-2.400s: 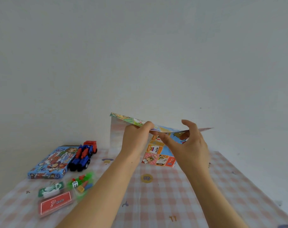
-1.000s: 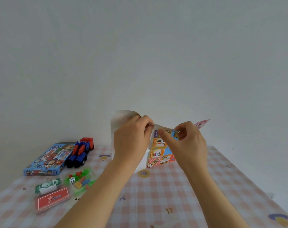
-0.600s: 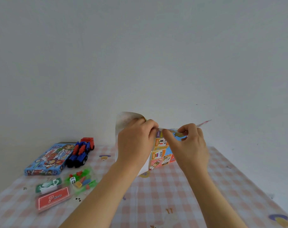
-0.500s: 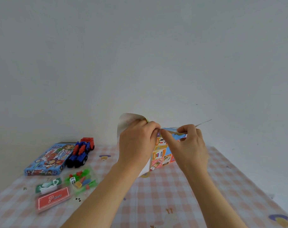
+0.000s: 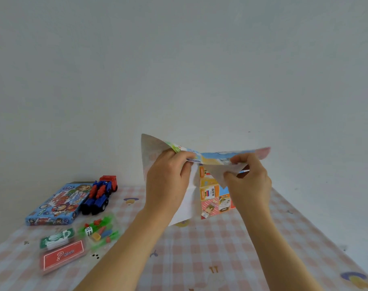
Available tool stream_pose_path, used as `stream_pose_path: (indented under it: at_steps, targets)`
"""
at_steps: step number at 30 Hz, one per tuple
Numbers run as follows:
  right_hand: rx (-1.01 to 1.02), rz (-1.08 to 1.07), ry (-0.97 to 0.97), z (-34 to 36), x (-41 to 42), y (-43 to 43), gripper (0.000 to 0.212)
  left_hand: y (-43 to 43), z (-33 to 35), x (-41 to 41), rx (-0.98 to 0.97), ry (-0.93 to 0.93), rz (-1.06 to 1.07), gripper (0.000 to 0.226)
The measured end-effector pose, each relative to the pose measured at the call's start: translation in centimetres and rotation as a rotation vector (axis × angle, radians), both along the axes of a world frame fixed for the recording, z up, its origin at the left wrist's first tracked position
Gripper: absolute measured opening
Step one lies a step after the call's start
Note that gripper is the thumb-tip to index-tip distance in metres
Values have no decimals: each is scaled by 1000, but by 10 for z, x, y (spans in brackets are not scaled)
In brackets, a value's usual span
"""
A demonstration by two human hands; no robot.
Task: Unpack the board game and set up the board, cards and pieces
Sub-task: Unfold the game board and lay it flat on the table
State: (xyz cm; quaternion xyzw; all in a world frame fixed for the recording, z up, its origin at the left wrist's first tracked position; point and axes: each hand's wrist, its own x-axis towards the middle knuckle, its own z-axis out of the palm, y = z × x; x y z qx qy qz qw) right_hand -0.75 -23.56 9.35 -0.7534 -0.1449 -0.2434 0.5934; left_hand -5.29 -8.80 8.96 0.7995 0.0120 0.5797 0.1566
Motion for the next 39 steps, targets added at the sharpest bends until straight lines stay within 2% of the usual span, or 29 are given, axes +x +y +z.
stream_pose_path:
  at_steps: [4,6,8,12,14,20,24,28,32,34,36,37,39]
  targets:
    - [-30,26,-14,9,-7,-8,81,11,8,-3,-197,-20,-51,16]
    - [-69,-68,-53,10,-3,-12,94,15,13,-4,-296,-57,-44,18]
    - [-106,-170,-66,9,1,-18,90,20,16,-5,-385,-110,-36,20]
    - [-89,-319,-63,10,6,-31,48,27,16,-8,-479,-211,-26,26]
    - [-58,-397,-80,6,10,-36,37,25,11,-11,-521,-184,-28,28]
    - [13,-430,-83,-18,28,-49,41,23,-34,-19,-487,27,147,16]
    - [-86,-441,46,-41,35,-61,36,15,-60,-25,-362,208,185,9]
    - [-252,-490,168,-53,38,-70,35,8,-72,-27,-311,487,177,16]
    - [-414,-325,111,-57,33,-58,34,2,-70,-31,-338,718,52,16]
    - [-592,-70,106,-65,28,-48,34,2,-67,-32,-364,823,-24,11]
    - [-818,236,169,-78,23,-40,52,3,-62,-33,-424,947,-122,10]
    - [-931,337,206,-86,21,-35,61,5,-61,-33,-458,966,-155,11]
    - [-1048,411,212,-98,15,-25,67,11,-63,-30,-504,889,-133,10]
